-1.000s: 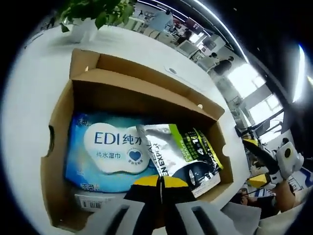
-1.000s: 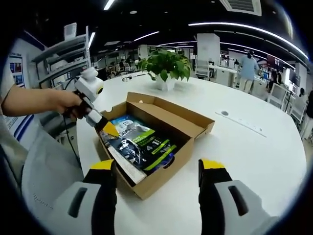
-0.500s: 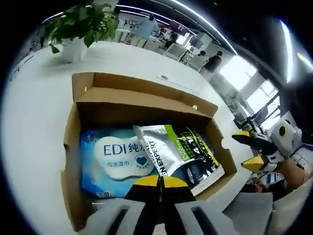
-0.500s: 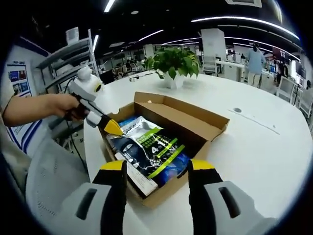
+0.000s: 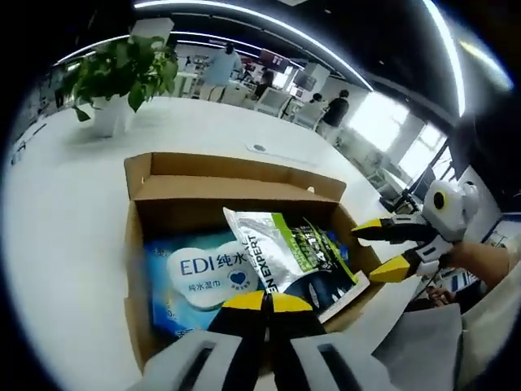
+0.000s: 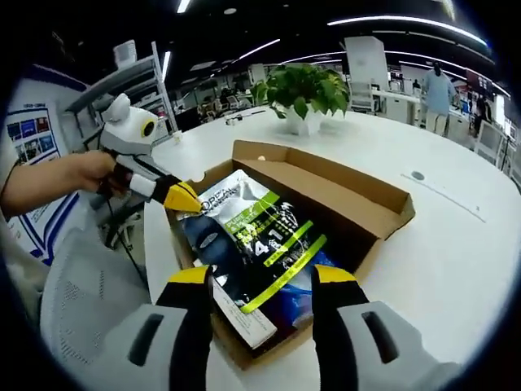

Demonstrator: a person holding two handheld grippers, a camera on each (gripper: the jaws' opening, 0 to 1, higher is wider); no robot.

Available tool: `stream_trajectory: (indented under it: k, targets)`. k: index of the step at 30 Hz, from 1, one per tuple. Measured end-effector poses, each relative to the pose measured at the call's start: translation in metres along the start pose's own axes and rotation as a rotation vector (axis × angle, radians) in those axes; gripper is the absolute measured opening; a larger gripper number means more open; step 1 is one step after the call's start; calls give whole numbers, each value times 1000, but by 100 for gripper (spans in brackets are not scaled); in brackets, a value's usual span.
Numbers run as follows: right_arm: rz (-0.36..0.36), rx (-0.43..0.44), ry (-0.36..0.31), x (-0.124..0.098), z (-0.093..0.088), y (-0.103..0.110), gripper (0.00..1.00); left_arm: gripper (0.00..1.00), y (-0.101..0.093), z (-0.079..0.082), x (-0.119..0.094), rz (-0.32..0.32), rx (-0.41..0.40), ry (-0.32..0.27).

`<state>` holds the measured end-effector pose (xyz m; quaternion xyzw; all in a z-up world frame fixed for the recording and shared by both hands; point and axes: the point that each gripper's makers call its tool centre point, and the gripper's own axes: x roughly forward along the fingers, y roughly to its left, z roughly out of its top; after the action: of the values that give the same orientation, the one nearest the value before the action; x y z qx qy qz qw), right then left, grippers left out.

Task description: Operate the shoe box by opening the lid, removing the specified soft item, and placing it in the target area until the item is outside and the box remains undamaged.

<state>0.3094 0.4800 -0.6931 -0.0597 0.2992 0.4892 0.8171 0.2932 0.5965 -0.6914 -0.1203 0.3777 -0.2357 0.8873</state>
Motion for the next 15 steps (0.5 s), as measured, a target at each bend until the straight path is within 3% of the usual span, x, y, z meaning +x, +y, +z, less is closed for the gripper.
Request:
stream_trajectory:
  k: [9, 15]
  targets:
    - [19, -22, 61, 16, -2, 4, 44, 0, -6, 4, -7, -23, 89, -52]
    - [8, 16, 104, 22, -8, -2, 44, 0, -6, 5, -10, -26, 97, -67]
